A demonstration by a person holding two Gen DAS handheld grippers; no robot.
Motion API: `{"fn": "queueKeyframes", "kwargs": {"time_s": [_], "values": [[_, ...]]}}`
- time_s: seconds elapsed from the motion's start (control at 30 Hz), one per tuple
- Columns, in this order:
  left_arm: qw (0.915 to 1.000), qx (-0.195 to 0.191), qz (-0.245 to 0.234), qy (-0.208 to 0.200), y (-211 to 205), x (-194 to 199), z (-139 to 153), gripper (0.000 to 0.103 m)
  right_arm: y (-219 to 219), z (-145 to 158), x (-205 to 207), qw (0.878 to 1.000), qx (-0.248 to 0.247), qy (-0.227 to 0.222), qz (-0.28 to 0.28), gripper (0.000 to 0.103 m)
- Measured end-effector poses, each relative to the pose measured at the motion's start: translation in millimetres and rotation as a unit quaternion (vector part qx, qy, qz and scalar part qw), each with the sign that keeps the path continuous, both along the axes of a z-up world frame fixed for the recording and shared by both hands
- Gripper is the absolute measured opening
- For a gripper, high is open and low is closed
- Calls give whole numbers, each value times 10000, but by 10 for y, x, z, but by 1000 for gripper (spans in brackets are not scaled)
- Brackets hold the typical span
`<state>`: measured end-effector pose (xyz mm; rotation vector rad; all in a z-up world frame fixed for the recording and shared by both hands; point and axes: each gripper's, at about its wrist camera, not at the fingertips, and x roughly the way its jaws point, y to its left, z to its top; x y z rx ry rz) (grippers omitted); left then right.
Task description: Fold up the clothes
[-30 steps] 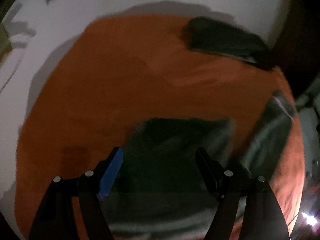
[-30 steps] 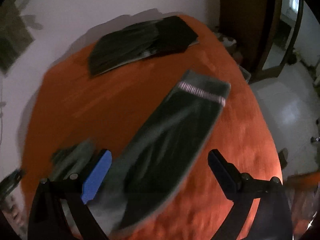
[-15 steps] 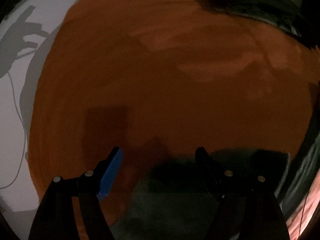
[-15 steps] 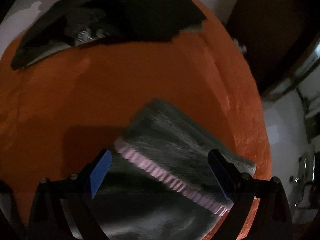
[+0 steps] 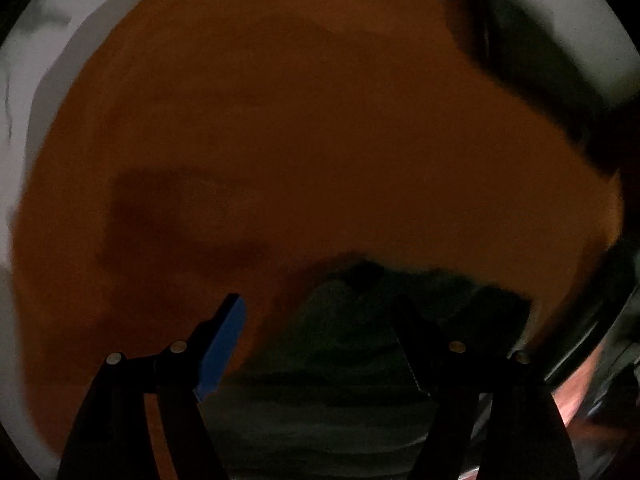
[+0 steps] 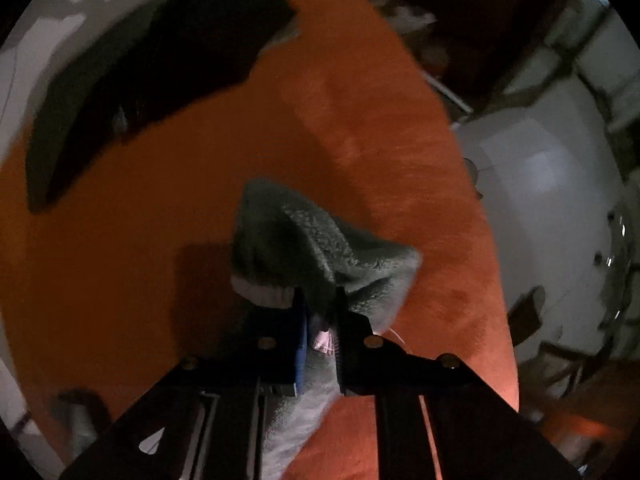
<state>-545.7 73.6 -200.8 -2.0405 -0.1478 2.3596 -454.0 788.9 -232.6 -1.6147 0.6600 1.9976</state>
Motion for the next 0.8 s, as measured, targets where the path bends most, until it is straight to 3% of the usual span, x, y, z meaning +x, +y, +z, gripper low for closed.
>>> {"fn": "queueKeyframes", "kwargs": {"time_s": [0.17,0.27,0.4,0.5,0.57,0.63,0.73,0.8], "values": [[9873,604,1107,969,-589,518,144,76,4,650,578,9973,408,555,-245,10],[9844,882,1205,934,-629,684,-32,76,-116,1023,1083,9916,652,989,-514,10],[9883,696,1065,837,-414,878,-183,76,-430,1590,1966,9753,1211,1544,-1016,10],[9906,893,834,621,-176,925,-176,76,-642,1841,2575,9617,1498,1684,-1557,10],[9902,1128,636,523,29,949,-88,76,-713,1848,2765,9612,1548,1520,-1705,10],[9874,1329,502,695,194,981,10,76,-704,1705,2821,9622,1717,1242,-1711,10],[9821,1574,283,995,456,979,102,76,-561,1233,2846,9633,1702,899,-1870,10],[9816,1625,-53,997,638,960,104,76,-322,738,2802,9712,1493,430,-1806,10]]}}
